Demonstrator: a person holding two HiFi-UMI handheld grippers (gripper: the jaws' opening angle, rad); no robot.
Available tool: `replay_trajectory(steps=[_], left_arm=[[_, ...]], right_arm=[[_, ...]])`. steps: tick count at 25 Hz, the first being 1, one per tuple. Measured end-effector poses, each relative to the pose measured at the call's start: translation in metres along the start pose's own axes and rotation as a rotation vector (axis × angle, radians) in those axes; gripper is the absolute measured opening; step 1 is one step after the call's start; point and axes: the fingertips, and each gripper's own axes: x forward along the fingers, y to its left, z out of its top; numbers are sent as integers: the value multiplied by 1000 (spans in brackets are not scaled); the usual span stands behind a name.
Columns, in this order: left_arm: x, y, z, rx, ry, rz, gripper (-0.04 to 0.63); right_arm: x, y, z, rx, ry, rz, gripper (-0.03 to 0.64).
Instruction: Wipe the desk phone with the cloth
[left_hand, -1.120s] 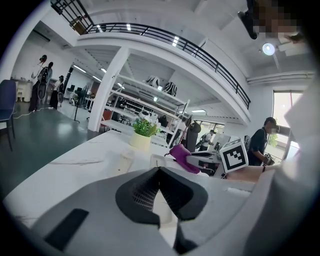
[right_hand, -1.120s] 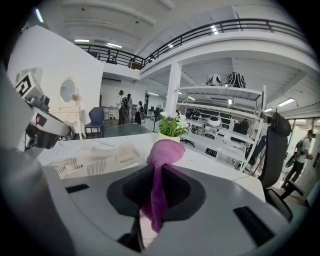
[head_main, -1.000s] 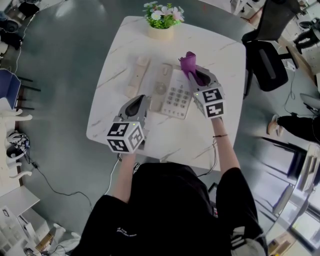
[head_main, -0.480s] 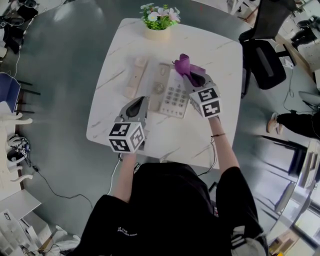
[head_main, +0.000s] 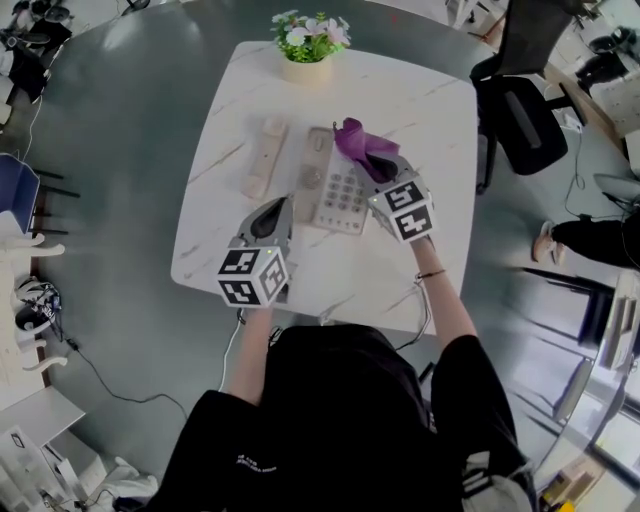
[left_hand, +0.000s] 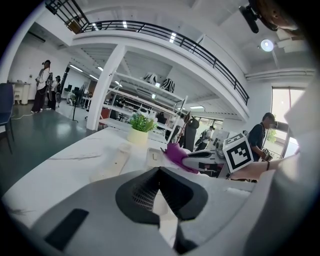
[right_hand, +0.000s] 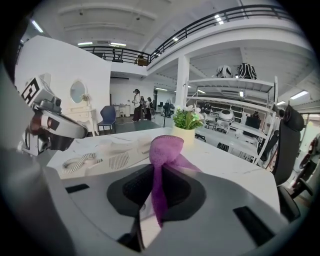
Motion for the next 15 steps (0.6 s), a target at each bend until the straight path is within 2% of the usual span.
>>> replay_trajectory(steps=[15], left_arm=[[-4, -8, -4, -5, -9, 3, -2]], right_arm=[[-6, 19, -13, 6, 23, 46, 34]])
